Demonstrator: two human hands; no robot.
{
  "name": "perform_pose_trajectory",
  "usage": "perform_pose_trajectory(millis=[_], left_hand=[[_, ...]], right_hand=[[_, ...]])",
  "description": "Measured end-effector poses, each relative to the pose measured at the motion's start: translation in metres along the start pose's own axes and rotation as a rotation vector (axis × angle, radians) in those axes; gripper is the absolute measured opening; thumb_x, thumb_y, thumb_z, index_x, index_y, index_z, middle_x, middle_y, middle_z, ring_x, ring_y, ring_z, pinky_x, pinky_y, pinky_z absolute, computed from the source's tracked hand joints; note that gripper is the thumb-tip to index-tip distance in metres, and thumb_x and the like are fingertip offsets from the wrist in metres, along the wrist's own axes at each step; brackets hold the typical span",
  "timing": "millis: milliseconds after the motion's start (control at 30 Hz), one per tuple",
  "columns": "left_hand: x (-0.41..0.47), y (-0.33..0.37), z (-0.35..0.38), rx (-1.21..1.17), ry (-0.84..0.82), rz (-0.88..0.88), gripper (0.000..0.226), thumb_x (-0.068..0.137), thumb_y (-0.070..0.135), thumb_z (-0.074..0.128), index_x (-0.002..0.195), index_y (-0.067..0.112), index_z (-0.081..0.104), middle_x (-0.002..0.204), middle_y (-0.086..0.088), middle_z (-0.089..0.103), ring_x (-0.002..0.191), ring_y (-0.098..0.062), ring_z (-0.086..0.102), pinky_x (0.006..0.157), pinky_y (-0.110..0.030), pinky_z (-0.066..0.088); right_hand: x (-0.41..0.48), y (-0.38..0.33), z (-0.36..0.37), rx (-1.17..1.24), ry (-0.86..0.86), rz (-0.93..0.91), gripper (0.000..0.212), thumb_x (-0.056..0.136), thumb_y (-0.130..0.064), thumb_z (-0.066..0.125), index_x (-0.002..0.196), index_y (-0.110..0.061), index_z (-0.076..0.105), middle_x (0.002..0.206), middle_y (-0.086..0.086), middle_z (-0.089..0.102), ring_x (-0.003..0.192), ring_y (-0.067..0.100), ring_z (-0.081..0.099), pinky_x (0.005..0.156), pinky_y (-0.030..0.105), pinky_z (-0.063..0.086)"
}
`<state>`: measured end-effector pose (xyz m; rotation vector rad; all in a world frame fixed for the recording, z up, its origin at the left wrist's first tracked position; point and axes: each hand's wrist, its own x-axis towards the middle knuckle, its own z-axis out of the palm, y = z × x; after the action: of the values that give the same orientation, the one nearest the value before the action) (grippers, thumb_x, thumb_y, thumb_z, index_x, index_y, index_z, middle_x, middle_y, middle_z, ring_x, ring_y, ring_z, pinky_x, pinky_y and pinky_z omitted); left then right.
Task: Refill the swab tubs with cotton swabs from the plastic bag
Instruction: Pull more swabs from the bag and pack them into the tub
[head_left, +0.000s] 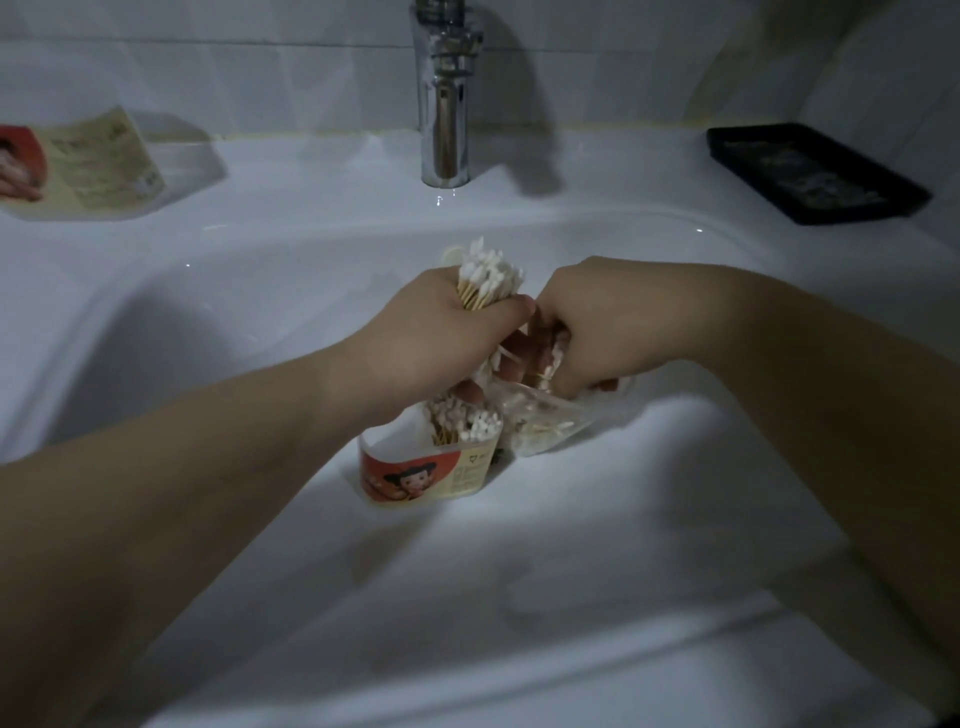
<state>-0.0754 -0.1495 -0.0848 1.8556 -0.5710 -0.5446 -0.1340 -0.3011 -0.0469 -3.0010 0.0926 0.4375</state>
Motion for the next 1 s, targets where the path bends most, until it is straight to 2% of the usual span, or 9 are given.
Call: perform_pose_trajectory(millis=[100,200,367,467,600,767,933,1000], left_hand=[[0.002,-0.002,-0.002,0.093,0.002,0.023,0.013,0.096,0.03,0.063,0.092,0.021,0.071,0.081,0.007,0.078,0.074,-0.013,0.075,0.057,-0.03,0.056],[0.004,-0.006,-0.003,0.158,0.023,0.04,0.014,0.095,0.032,0.064,0.089,0.022,0.071,0.081,0.01,0.078,0.074,-0.014,0.074,0.062,-0.033,0.057],[0.006,-0.01,-0.003,0.195,0.026,0.052,0.014,0.094,0.035,0.064,0.09,0.023,0.07,0.082,0.008,0.078,0.07,-0.014,0.072,0.059,-0.03,0.053],[0.006,-0.01,-0.004,0.194,0.018,0.045,0.014,0.094,0.037,0.064,0.091,0.025,0.071,0.085,0.008,0.078,0.077,-0.016,0.074,0.063,-0.032,0.055],[0.007,-0.011,-0.004,0.19,0.02,0.038,0.016,0.094,0.038,0.065,0.089,0.024,0.072,0.087,0.006,0.078,0.08,-0.018,0.074,0.068,-0.036,0.06],[0.007,-0.013,-0.005,0.185,0.038,0.02,0.018,0.091,0.039,0.066,0.09,0.023,0.072,0.088,0.003,0.078,0.081,-0.021,0.075,0.077,-0.047,0.063],[0.003,-0.01,-0.004,0.203,0.035,0.009,0.02,0.091,0.036,0.067,0.093,0.017,0.072,0.085,-0.003,0.077,0.077,-0.026,0.075,0.071,-0.048,0.063],[0.002,-0.009,-0.004,0.211,0.046,0.012,0.022,0.092,0.036,0.067,0.094,0.015,0.071,0.085,-0.006,0.076,0.077,-0.027,0.074,0.071,-0.047,0.063]], right_hand=[[-0.004,0.002,-0.003,0.116,0.01,0.012,0.009,0.072,-0.017,0.075,0.079,-0.023,0.075,0.058,-0.011,0.07,0.05,0.002,0.065,0.061,0.028,0.06],[-0.007,0.002,-0.007,0.184,0.053,0.014,0.009,0.076,-0.015,0.072,0.08,-0.022,0.076,0.057,-0.011,0.07,0.051,0.002,0.067,0.067,0.028,0.06],[-0.017,0.006,-0.016,0.311,0.098,0.027,0.013,0.082,-0.014,0.069,0.082,-0.023,0.077,0.061,-0.005,0.073,0.058,0.005,0.072,0.062,0.019,0.047],[-0.021,0.011,-0.021,0.348,0.132,0.036,0.015,0.083,-0.012,0.07,0.083,-0.025,0.077,0.062,-0.004,0.074,0.061,0.007,0.073,0.062,0.019,0.048],[-0.024,0.017,-0.025,0.406,0.181,0.038,0.015,0.083,-0.01,0.073,0.085,-0.025,0.078,0.062,-0.003,0.073,0.06,0.008,0.072,0.055,0.01,0.047],[-0.029,0.025,-0.03,0.441,0.224,0.041,0.016,0.083,-0.005,0.073,0.084,-0.02,0.079,0.063,0.0,0.074,0.057,0.01,0.072,0.057,0.013,0.054],[-0.037,0.028,-0.035,0.511,0.362,0.025,0.016,0.084,-0.003,0.072,0.087,-0.017,0.079,0.064,0.002,0.074,0.053,0.008,0.069,0.054,0.011,0.051],[-0.038,0.029,-0.036,0.52,0.362,0.023,0.016,0.084,-0.003,0.072,0.087,-0.017,0.079,0.064,0.002,0.074,0.052,0.007,0.067,0.053,0.011,0.05]])
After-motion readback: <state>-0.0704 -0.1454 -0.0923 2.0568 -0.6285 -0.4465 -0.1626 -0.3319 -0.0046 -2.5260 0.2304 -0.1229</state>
